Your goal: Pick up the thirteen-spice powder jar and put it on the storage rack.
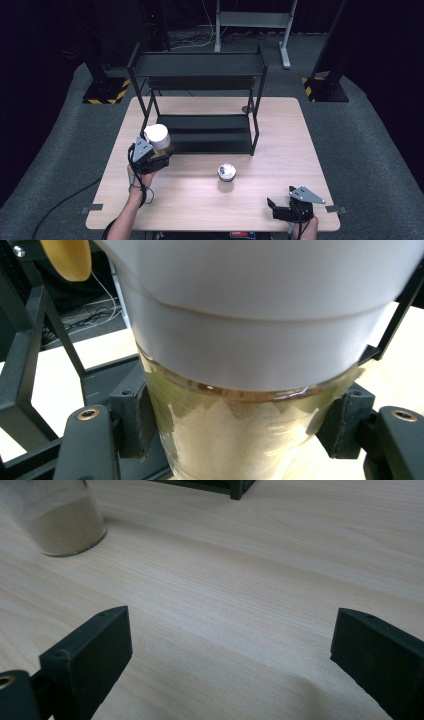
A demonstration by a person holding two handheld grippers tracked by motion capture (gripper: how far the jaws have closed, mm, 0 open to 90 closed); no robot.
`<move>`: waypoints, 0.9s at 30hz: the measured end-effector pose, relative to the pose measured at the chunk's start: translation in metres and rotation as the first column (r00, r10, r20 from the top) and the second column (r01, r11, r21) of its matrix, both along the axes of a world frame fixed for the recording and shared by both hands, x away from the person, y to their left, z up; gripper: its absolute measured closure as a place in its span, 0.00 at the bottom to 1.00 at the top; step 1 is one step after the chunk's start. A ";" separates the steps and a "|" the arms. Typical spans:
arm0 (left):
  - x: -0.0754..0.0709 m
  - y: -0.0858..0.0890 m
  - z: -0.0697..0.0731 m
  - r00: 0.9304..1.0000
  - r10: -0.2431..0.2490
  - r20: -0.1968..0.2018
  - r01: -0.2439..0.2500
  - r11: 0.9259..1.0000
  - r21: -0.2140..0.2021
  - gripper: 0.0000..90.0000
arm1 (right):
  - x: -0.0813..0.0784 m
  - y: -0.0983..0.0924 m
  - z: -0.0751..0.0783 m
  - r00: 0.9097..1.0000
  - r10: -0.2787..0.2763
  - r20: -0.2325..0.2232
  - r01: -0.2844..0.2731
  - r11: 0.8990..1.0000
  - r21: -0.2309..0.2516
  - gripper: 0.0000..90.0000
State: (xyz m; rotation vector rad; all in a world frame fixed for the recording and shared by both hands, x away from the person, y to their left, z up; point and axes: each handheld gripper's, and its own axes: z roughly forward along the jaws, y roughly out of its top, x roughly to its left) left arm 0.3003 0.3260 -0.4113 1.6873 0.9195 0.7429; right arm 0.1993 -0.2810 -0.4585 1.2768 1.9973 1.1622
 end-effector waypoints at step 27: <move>0.023 -0.003 0.020 1.000 0.011 0.018 -0.011 1.000 -0.012 0.33 | 0.000 0.001 0.000 1.000 -0.001 -0.001 0.001 1.000 -0.004 0.03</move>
